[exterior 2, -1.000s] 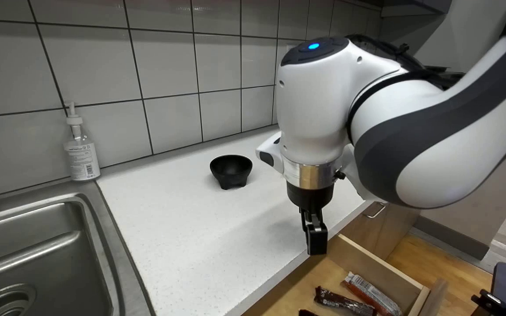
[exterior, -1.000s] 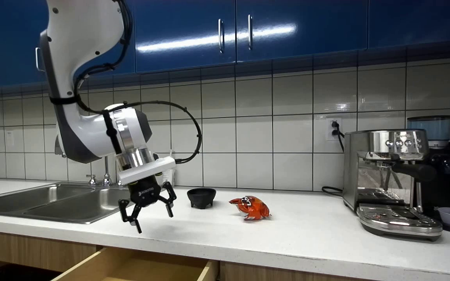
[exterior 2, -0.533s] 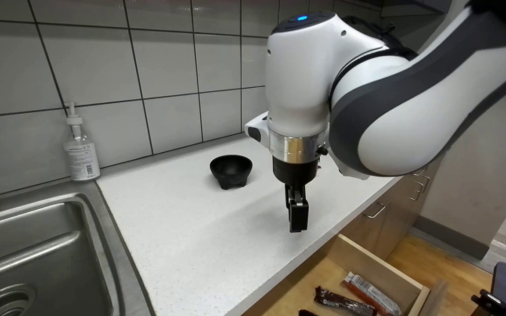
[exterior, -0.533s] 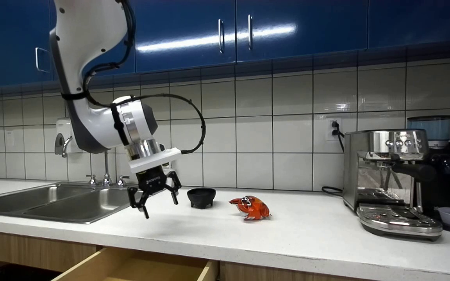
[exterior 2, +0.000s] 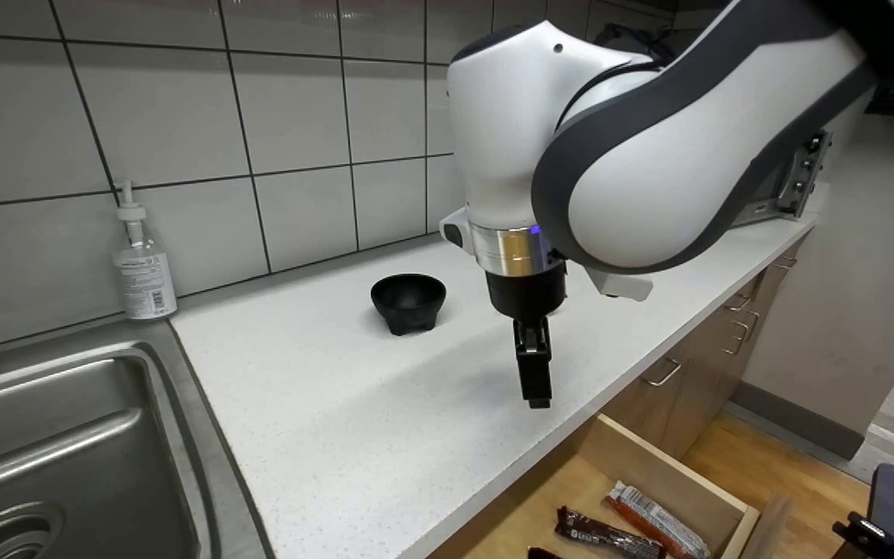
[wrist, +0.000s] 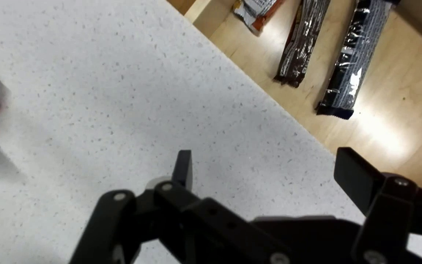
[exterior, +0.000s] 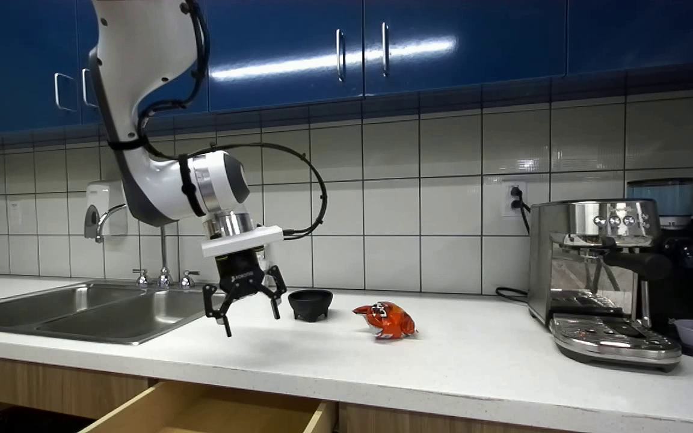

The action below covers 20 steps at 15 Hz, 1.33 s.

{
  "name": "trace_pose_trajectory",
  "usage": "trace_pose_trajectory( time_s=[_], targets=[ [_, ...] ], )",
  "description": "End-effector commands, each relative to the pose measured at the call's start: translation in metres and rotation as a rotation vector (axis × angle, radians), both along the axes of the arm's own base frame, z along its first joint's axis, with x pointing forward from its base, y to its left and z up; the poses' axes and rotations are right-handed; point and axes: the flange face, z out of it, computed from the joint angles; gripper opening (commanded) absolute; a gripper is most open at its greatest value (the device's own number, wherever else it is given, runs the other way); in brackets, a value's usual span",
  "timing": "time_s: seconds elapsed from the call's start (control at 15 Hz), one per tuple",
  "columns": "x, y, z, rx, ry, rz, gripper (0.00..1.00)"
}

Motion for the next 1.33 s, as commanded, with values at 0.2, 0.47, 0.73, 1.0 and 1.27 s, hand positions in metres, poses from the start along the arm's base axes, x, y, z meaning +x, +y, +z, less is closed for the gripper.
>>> trace_pose_trajectory(
  time_s=[0.2,0.47,0.73,1.0,1.27],
  targets=[
    [-0.009,0.0,0.009,-0.124,0.165,-0.2,1.0],
    [-0.022,0.009,0.007,-0.158,0.244,-0.318,1.0],
    [-0.034,0.026,0.002,-0.151,0.303,-0.408,1.0],
    [-0.035,0.019,-0.002,-0.143,0.283,-0.355,1.0],
    [-0.035,0.018,-0.002,-0.143,0.283,-0.357,1.0]
  ],
)
